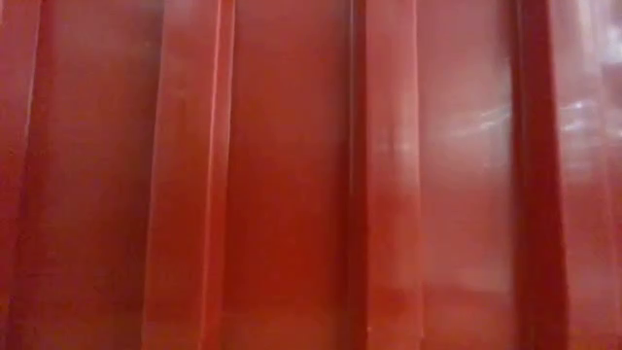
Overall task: Sort blocks
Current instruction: Assemble the bin divider into the red bin
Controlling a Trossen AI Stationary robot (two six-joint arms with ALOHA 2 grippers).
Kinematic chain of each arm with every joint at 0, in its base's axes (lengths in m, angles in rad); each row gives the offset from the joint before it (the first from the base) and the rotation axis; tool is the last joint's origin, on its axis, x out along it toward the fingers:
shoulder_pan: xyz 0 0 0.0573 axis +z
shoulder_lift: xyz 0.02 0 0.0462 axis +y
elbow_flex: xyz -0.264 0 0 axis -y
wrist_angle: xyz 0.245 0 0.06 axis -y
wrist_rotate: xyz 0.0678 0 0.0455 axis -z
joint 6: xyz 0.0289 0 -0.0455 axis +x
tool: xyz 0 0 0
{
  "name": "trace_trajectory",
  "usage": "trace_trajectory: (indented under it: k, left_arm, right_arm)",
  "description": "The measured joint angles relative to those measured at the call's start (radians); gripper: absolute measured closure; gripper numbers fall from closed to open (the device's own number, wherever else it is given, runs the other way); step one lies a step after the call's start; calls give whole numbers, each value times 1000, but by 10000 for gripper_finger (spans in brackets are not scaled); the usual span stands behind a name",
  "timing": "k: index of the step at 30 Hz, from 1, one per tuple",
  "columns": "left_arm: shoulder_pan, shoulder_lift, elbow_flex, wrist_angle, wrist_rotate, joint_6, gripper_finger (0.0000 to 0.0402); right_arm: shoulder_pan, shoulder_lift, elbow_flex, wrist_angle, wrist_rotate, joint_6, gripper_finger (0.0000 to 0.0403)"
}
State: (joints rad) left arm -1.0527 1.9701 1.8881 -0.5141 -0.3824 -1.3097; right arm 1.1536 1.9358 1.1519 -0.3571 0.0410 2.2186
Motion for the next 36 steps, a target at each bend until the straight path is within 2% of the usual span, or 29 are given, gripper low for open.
trace_trajectory:
  k: [2, 6, 10, 14, 19, 21, 27, 31, 36]
  left_arm:
    - [5, -34, 0, -30, -8, 16, 401]
    - [-11, -124, 0, -307, -44, -140, 401]
    - [-32, -235, 1, -444, -89, -166, 401]
    - [-27, -318, 2, -735, 54, -242, 401]
    - [-48, -416, 1, -1069, 407, -346, 401]
    - [-61, -455, -27, -1048, 517, -356, 401]
    - [-133, -556, -197, -1066, 702, -573, 401]
    - [-170, -564, -321, -1054, 655, -670, 401]
    - [-168, -538, -447, -977, 573, -677, 401]
  right_arm:
    - [8, 0, 0, 2, -1, -1, 403]
    - [23, 0, 0, 0, -14, -2, 403]
    - [23, 0, 0, 2, -13, -2, 403]
    - [23, 0, 0, 5, 5, -3, 403]
    - [23, 0, 0, 30, 12, -20, 403]
    - [22, 0, 0, 33, 15, -20, 403]
    - [18, 3, 0, 34, 21, -20, 403]
    - [18, 3, -1, 44, 38, -22, 403]
    - [18, 2, -1, 49, 38, -26, 403]
